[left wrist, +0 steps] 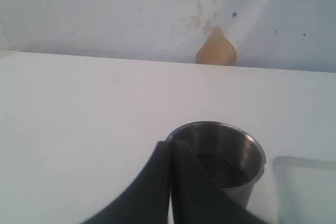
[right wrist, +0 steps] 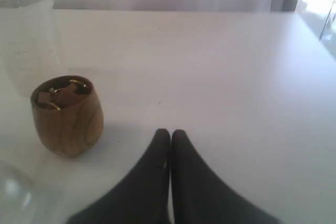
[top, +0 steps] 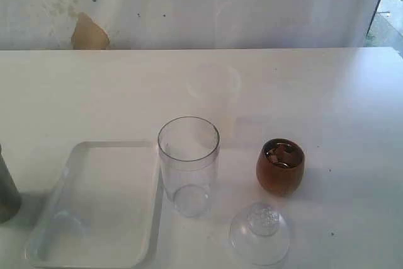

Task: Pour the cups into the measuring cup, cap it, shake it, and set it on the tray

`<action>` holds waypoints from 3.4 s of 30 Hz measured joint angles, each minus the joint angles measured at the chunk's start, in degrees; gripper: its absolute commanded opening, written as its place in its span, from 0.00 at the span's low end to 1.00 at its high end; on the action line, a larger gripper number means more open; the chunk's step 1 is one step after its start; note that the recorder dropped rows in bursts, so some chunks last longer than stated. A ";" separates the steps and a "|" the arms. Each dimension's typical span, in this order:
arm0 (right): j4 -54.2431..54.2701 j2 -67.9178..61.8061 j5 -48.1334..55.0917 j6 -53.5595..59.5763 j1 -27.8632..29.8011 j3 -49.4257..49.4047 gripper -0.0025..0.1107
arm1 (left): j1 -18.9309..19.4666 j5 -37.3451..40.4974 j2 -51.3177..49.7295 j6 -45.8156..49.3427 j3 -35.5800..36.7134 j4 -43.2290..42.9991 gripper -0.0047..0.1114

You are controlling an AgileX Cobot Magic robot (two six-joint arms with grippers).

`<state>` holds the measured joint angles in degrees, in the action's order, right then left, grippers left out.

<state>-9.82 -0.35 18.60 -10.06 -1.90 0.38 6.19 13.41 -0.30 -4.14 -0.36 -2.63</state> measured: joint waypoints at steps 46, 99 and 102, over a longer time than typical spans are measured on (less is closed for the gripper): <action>-19.45 -77.12 -75.08 -4.75 0.00 2.85 0.86 | 0.00 0.00 0.00 0.00 0.00 0.00 0.04; -20.60 -111.25 -80.87 1.72 0.00 20.93 0.86 | 0.00 0.00 0.00 0.00 0.00 0.00 0.04; -20.60 -111.25 -80.99 1.72 0.00 20.93 0.86 | 0.00 0.00 0.00 0.00 0.00 0.00 0.04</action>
<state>-30.42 -111.60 -62.38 -8.34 -1.90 21.31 6.19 13.41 -0.30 -4.14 -0.36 -2.63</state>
